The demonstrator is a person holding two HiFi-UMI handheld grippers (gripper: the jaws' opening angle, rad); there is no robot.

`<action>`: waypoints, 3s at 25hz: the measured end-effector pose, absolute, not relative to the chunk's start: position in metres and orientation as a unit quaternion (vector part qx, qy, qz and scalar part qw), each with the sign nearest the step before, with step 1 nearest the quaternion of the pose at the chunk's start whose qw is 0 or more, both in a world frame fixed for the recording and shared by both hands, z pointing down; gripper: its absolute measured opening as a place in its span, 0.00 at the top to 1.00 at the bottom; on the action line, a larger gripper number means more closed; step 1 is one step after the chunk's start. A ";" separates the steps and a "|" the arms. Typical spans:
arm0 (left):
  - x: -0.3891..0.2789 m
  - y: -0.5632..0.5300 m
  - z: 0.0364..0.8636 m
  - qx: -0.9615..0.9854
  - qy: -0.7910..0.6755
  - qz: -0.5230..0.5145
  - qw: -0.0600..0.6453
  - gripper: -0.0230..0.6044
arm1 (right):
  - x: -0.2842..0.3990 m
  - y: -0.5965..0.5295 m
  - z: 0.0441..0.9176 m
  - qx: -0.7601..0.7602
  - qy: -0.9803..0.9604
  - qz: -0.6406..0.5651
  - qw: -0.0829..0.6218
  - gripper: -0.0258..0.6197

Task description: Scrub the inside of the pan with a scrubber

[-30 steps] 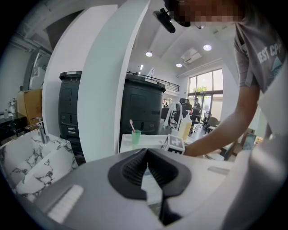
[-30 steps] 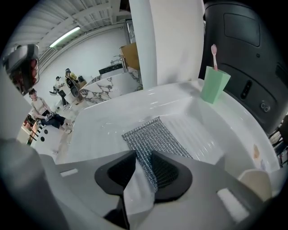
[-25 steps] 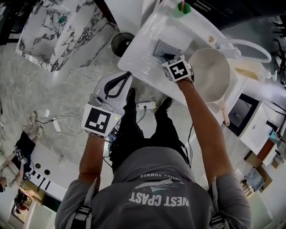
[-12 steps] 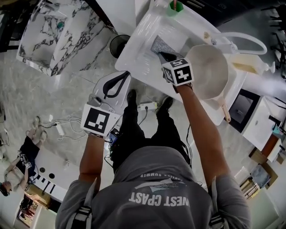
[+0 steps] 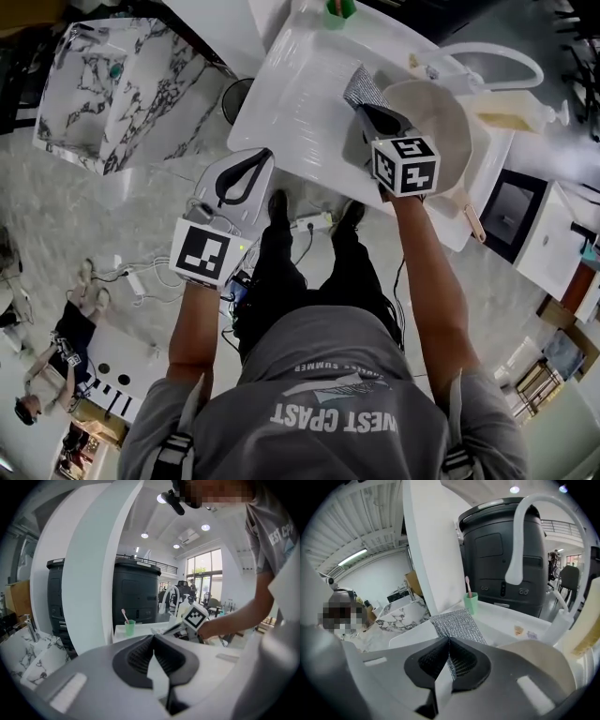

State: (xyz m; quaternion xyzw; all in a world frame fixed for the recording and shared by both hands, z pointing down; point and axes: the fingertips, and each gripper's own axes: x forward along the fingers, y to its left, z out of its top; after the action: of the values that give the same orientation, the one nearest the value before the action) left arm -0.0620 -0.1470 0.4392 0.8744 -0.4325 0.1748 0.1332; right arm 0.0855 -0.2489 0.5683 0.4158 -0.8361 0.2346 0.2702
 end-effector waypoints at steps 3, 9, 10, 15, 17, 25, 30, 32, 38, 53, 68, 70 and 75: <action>-0.052 -0.147 0.439 0.878 -0.424 0.179 0.131 0.96 | 0.121 -0.253 0.570 0.448 -0.821 0.235 0.265 0.95; -0.035 -0.145 0.440 0.883 -0.413 0.186 0.128 0.96 | 0.196 -0.257 0.596 0.513 -0.774 0.259 0.265 0.94; -0.031 -0.145 0.440 0.883 -0.411 0.187 0.127 0.96 | 0.208 -0.258 0.604 0.522 -0.765 0.265 0.267 0.94; -0.018 -0.143 0.441 0.886 -0.403 0.194 0.125 0.96 | 0.249 -0.265 0.646 0.548 -0.728 0.298 0.284 0.94; -0.015 -0.141 0.442 0.886 -0.400 0.198 0.126 0.96 | 0.253 -0.270 0.660 0.546 -0.723 0.307 0.292 0.94; -0.003 -0.135 0.447 0.888 -0.397 0.199 0.122 0.96 | 0.216 -0.259 0.701 0.480 -0.734 0.350 0.328 0.94; 0.002 -0.134 0.449 0.888 -0.394 0.200 0.128 0.96 | 0.194 -0.218 0.721 0.417 -0.741 0.364 0.379 0.94; 0.004 -0.136 0.448 0.889 -0.393 0.197 0.127 0.96 | 0.195 -0.203 0.723 0.395 -0.741 0.359 0.407 0.94; 0.008 -0.139 0.444 0.896 -0.389 0.185 0.109 0.96 | 0.236 -0.175 0.725 0.382 -0.715 0.355 0.465 0.94; 0.007 -0.142 0.448 0.893 -0.394 0.186 0.114 0.96 | 0.309 -0.254 0.720 0.482 -0.677 0.358 0.425 0.94; -0.005 -0.137 0.453 0.889 -0.402 0.185 0.120 0.96 | 0.181 -0.224 0.715 0.373 -0.749 0.339 0.431 0.94; -0.003 -0.138 0.453 0.890 -0.400 0.185 0.119 0.96 | 0.180 -0.204 0.717 0.352 -0.753 0.337 0.443 0.94; 0.004 -0.142 0.451 0.893 -0.393 0.184 0.117 0.96 | 0.203 -0.165 0.723 0.317 -0.744 0.333 0.485 0.94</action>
State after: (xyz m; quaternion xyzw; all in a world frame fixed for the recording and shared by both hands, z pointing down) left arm 0.0040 -0.1422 0.4514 0.8932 -0.3931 0.1844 0.1165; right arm 0.2030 -0.1646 0.7229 0.3173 -0.7439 0.3332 0.4846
